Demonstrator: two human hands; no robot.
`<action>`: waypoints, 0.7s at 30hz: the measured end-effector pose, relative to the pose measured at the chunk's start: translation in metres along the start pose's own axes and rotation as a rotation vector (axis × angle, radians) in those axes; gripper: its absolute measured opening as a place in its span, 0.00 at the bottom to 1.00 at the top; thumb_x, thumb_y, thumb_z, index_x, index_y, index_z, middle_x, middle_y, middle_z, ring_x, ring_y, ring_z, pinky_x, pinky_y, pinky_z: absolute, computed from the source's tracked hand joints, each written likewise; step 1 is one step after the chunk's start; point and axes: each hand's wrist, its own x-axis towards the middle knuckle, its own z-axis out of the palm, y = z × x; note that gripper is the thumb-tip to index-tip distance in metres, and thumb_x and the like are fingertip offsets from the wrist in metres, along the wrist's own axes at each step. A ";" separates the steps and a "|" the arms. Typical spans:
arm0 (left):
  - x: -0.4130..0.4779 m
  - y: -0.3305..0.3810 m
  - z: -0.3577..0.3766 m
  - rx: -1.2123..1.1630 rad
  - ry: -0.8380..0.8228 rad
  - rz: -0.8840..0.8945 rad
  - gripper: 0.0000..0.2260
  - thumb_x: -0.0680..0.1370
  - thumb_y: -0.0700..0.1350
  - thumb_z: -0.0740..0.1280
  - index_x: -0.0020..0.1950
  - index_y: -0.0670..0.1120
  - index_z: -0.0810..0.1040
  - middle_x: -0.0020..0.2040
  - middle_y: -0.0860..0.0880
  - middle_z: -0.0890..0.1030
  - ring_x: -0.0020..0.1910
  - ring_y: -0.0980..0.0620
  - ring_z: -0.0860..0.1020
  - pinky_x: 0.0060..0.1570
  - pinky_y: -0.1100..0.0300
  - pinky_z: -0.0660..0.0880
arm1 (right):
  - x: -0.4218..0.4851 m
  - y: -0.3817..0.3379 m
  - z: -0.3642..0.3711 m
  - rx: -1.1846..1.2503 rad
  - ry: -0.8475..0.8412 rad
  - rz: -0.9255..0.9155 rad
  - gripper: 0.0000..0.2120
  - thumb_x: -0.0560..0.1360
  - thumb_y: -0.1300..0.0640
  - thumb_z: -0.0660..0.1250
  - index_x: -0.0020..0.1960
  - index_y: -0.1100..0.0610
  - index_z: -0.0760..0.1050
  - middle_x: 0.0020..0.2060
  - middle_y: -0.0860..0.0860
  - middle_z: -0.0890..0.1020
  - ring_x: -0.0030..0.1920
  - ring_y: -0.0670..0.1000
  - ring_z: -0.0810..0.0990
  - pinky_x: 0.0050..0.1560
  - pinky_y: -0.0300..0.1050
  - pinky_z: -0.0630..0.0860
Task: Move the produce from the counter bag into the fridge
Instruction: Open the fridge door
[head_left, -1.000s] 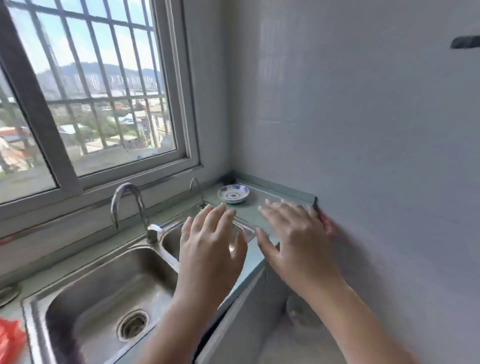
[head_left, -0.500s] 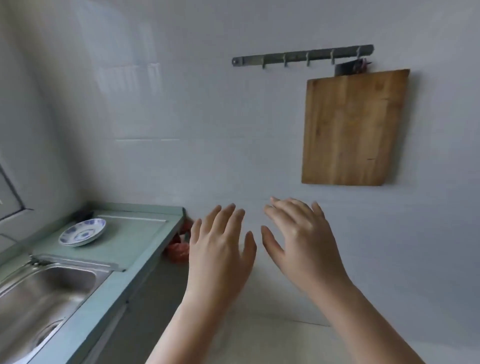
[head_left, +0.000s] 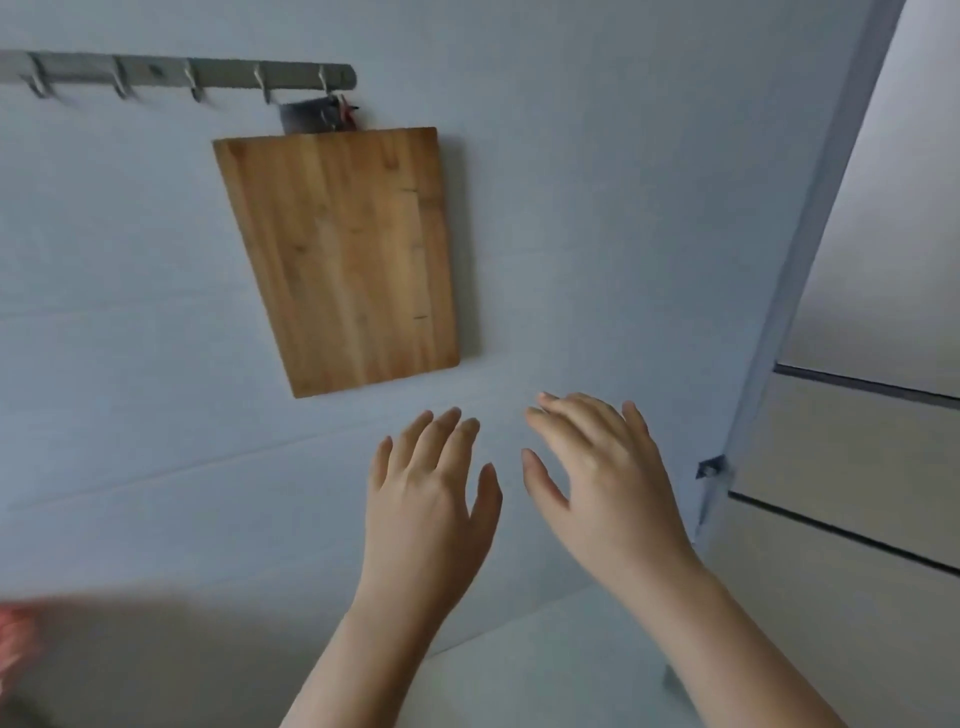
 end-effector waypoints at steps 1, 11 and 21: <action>0.008 0.002 0.011 -0.024 -0.006 0.023 0.20 0.74 0.51 0.56 0.58 0.43 0.77 0.58 0.44 0.80 0.60 0.43 0.76 0.58 0.43 0.71 | 0.002 0.009 0.002 -0.034 0.004 0.017 0.19 0.73 0.51 0.55 0.51 0.59 0.80 0.51 0.54 0.83 0.52 0.56 0.81 0.54 0.63 0.72; 0.109 0.016 0.109 -0.340 -0.073 0.235 0.19 0.73 0.50 0.57 0.57 0.42 0.78 0.56 0.44 0.81 0.58 0.42 0.77 0.56 0.41 0.73 | 0.042 0.090 0.027 -0.338 0.023 0.234 0.18 0.72 0.51 0.56 0.50 0.60 0.80 0.50 0.54 0.83 0.51 0.56 0.81 0.52 0.61 0.73; 0.158 0.093 0.199 -0.644 -0.209 0.397 0.19 0.73 0.51 0.57 0.57 0.43 0.78 0.55 0.46 0.81 0.55 0.45 0.78 0.57 0.51 0.69 | 0.029 0.169 0.012 -0.578 0.099 0.421 0.17 0.71 0.52 0.57 0.48 0.59 0.81 0.48 0.54 0.84 0.49 0.56 0.82 0.51 0.60 0.74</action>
